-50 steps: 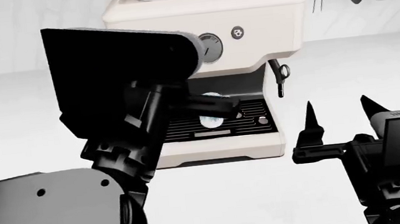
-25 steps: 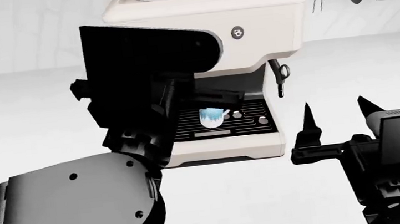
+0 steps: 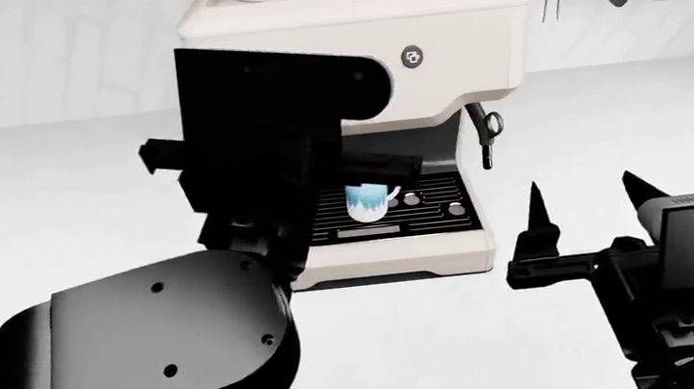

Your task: Press the button on the coffee machine to serve coffee.

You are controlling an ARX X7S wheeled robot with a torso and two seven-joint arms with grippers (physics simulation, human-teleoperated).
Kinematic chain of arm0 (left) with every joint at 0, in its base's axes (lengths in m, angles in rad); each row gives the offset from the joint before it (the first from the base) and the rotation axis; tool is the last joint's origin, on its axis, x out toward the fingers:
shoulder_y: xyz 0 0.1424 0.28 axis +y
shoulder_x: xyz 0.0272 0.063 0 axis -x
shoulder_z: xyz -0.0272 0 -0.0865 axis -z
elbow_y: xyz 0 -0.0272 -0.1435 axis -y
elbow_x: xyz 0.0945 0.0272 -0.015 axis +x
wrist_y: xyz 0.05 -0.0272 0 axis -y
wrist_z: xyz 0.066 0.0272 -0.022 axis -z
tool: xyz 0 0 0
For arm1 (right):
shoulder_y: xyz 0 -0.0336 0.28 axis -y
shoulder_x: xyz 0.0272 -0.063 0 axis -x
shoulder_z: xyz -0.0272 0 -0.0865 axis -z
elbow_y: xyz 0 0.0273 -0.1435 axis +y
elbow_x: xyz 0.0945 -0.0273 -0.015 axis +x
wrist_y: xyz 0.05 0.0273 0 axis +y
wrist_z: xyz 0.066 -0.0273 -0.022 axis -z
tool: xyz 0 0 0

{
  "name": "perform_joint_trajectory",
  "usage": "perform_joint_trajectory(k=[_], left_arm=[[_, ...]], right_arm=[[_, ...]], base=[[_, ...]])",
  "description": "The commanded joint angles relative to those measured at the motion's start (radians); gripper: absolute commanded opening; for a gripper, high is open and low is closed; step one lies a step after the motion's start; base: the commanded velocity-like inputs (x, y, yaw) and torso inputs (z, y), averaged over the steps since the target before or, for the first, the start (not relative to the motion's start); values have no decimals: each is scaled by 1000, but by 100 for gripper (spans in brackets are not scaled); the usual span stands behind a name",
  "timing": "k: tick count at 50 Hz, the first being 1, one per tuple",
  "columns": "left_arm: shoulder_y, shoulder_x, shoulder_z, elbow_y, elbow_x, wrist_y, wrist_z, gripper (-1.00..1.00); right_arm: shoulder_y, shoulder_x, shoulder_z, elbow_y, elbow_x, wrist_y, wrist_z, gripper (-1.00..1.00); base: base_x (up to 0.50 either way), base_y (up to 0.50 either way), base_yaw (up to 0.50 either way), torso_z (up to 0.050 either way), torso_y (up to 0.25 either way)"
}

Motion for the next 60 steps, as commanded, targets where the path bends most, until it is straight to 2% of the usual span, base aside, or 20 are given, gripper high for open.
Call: perform_joint_trajectory(k=[1,14,33,60], left_arm=[[-3,-11,34,-36,46,43,38,-100],[-40,-19,31,-88,55,58,54,-100],[-16,-35,85,-114,90,99,96,-100],[-32,-37,101,-165,107,129,105,-100]], right_arm=[[-6,-1,-2,7,5,-6,0,100],[5,2,-8,-7,20,18,11,100],[-26,-1,-4,13,14,-20,8,100],[-46,-6,-13,30,12,-55,11,100]], base=[[0,0,0,0,0],[0,0,0,0,0],[0,0,0,0,0],[0,0,0,0,0]])
